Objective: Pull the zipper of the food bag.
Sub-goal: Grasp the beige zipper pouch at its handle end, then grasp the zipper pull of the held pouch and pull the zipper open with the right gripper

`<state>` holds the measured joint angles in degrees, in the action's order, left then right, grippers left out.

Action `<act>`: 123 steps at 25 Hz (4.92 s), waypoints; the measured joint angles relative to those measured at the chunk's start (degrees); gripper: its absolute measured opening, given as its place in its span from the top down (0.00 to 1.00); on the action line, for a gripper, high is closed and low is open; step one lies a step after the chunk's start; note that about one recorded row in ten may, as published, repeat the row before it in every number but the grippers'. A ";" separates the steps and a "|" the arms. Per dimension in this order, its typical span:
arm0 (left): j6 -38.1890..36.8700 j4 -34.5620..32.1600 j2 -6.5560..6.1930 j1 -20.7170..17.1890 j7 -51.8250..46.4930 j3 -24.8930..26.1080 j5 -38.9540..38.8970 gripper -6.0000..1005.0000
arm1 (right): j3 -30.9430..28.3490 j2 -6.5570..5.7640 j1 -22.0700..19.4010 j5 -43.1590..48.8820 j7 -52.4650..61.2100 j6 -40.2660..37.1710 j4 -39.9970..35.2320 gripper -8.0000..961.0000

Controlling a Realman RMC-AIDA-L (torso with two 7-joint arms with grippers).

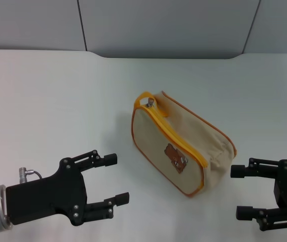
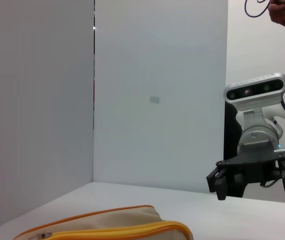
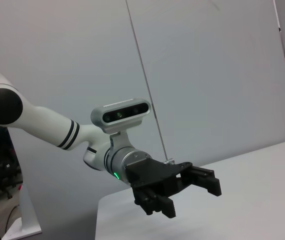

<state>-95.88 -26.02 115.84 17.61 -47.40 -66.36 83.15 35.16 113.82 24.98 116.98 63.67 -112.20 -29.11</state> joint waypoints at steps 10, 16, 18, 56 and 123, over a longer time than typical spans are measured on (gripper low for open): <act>0.37 0.25 0.87 -0.22 2.14 2.43 -0.19 0.25 | -0.43 0.26 -0.15 0.00 -0.04 0.64 -0.03 0.15; 10.52 0.90 3.06 0.81 6.80 9.87 -0.25 0.27 | -1.10 0.69 -0.70 0.00 -0.76 0.61 -0.22 0.15; 17.58 3.83 3.21 4.95 8.76 9.73 -0.13 0.28 | -1.14 0.70 -0.72 0.00 -0.97 0.43 -0.05 0.15; 32.52 14.88 3.42 23.96 22.49 4.68 -0.35 0.54 | -1.06 0.70 -1.65 0.19 -1.00 1.57 0.17 0.15; 12.74 10.45 3.42 16.94 24.91 3.61 -7.92 0.94 | -41.84 6.02 -0.87 2.20 -104.76 26.22 45.29 0.27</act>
<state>-83.14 -15.56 119.27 34.54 -22.50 -62.75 75.23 -6.68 119.84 24.12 119.18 -41.10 -85.98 16.18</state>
